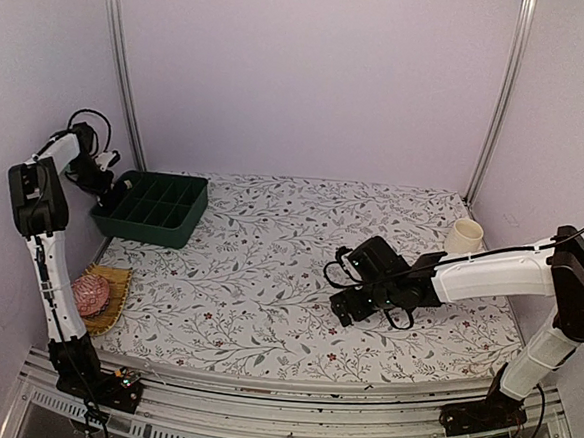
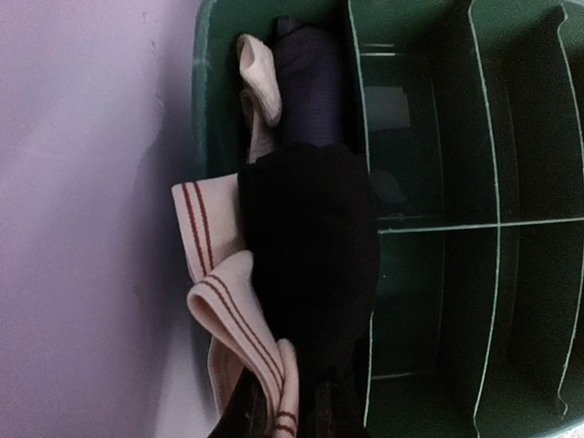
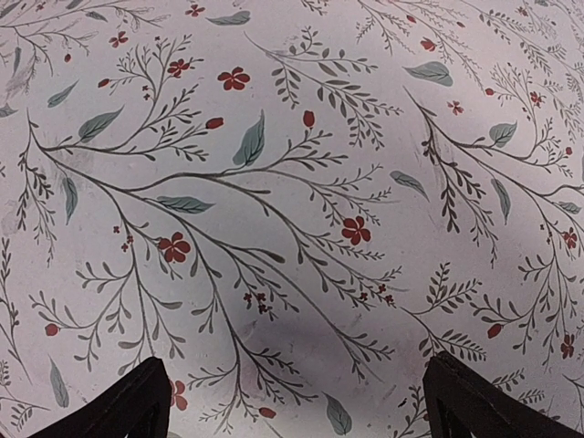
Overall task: Roll the underwear
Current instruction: Place the underwear in the storage box, then move the storage box to the center of the board.
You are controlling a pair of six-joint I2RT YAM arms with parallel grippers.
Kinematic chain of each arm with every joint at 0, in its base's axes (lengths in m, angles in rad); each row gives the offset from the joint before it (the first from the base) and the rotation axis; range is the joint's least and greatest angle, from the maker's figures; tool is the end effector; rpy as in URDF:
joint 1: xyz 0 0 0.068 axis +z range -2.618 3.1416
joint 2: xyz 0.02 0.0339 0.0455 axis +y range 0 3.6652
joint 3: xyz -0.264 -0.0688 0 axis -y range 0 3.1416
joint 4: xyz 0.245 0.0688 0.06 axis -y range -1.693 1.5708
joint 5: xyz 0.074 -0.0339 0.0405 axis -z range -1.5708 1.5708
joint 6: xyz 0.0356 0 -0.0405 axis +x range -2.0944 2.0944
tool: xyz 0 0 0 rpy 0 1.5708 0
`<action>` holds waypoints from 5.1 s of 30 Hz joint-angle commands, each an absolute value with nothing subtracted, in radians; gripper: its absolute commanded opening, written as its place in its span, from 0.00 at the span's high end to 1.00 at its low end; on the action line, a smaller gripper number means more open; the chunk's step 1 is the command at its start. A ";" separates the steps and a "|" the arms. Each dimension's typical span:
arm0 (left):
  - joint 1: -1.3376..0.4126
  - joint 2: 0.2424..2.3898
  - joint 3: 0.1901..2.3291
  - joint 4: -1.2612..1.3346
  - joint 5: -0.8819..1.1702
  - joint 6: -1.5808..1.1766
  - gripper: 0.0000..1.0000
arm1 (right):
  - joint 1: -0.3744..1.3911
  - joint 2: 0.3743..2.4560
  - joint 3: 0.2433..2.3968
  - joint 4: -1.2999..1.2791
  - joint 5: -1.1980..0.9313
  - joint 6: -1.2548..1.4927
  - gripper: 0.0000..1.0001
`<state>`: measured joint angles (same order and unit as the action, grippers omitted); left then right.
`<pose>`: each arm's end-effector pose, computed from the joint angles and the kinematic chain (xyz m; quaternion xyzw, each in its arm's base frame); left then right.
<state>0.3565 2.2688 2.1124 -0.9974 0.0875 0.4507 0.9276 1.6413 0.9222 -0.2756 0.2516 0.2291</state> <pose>0.4559 0.1665 0.2368 0.0551 0.9759 0.0419 0.2070 0.1999 0.2520 0.1696 -0.2920 0.9060 0.0533 0.3018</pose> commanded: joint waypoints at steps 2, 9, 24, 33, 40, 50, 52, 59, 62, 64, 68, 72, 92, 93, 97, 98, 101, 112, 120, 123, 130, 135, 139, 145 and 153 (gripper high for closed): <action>0.364 2.261 2.043 -1.004 0.062 0.439 1.00 | 0.931 1.605 0.909 -0.259 0.244 0.244 0.01; 0.364 2.263 1.998 -1.009 0.054 0.442 1.00 | 0.932 1.608 0.909 -0.259 0.244 0.241 0.01; 0.368 2.156 1.930 -1.019 0.018 0.460 1.00 | 0.936 1.601 0.908 -0.258 0.239 0.232 0.01; 0.367 2.200 1.950 -1.016 0.009 0.459 1.00 | 0.946 1.592 0.906 -0.256 0.238 0.230 0.01; 0.354 2.271 1.969 -1.040 -0.005 0.464 1.00 | 0.948 1.602 0.909 -0.255 0.240 0.230 0.01; 0.330 2.307 1.940 -1.040 0.042 0.485 1.00 | 0.949 1.609 0.912 -0.253 0.240 0.227 0.01; 0.323 2.309 1.928 -1.041 0.044 0.486 1.00 | 0.948 1.611 0.913 -0.253 0.239 0.227 0.01; 0.323 2.285 1.933 -1.024 0.031 0.475 0.80 | 0.951 1.612 0.913 -0.253 0.236 0.224 0.01; 0.323 2.282 1.944 -1.022 0.027 0.470 0.70 | 0.952 1.611 0.912 -0.253 0.235 0.223 0.01; 0.322 2.282 1.948 -1.020 0.022 0.464 0.67 | 0.953 1.609 0.913 -0.253 0.235 0.221 0.01; 0.321 2.274 1.951 -1.006 0.009 0.457 0.65 | 0.955 1.610 0.912 -0.252 0.233 0.221 0.01; 0.321 2.262 1.971 -1.004 0.001 0.454 0.64 | 0.957 1.614 0.914 -0.252 0.233 0.220 0.01; 0.316 2.155 2.068 -1.008 0.033 0.466 0.39 | 0.958 1.613 0.916 -0.253 0.238 0.217 0.01; 0.316 2.154 2.073 -1.008 0.041 0.465 0.39 | 0.958 1.612 0.915 -0.253 0.238 0.217 0.01; 0.303 2.131 2.068 -1.004 0.079 0.457 0.33 | 0.958 1.598 0.909 -0.255 0.266 0.216 0.01; 0.298 2.119 2.058 -1.000 0.090 0.454 0.30 | 0.959 1.588 0.903 -0.253 0.277 0.217 0.01; 0.274 2.057 1.994 -0.963 0.117 0.450 0.15 | 0.958 1.550 0.876 -0.228 0.309 0.227 0.01; -0.023 1.662 1.439 -0.780 0.165 0.576 0.02 | 0.956 1.530 0.838 -0.180 0.370 0.226 0.01; -0.127 1.697 1.329 -0.746 0.272 0.505 0.01 | 0.956 1.571 0.837 -0.167 0.389 0.228 0.01; -0.154 1.741 1.328 -0.733 0.281 0.496 0.02 | 0.956 1.580 0.839 -0.167 0.398 0.226 0.01; -0.195 1.838 1.371 -0.661 0.188 0.463 0.01 | 0.956 1.576 0.832 -0.162 0.403 0.220 0.01; -0.216 1.926 1.431 -0.661 0.189 0.465 0.01 | 0.956 1.584 0.834 -0.161 0.401 0.218 0.01; -0.258 2.003 1.474 -0.658 0.196 0.487 0.02 | 0.956 1.589 0.835 -0.161 0.403 0.216 0.01; -0.346 2.075 1.528 -0.616 0.182 0.537 0.01 | 0.957 1.592 0.835 -0.161 0.410 0.216 0.01; -0.458 2.143 1.595 -0.594 0.122 0.567 0.01 | 0.956 1.591 0.831 -0.162 0.422 0.219 0.01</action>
<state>-0.3985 2.1094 1.5566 -0.6170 0.1303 0.5404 0.9508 1.5780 0.8421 -0.1753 0.3950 0.2203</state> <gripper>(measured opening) 0.986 0.987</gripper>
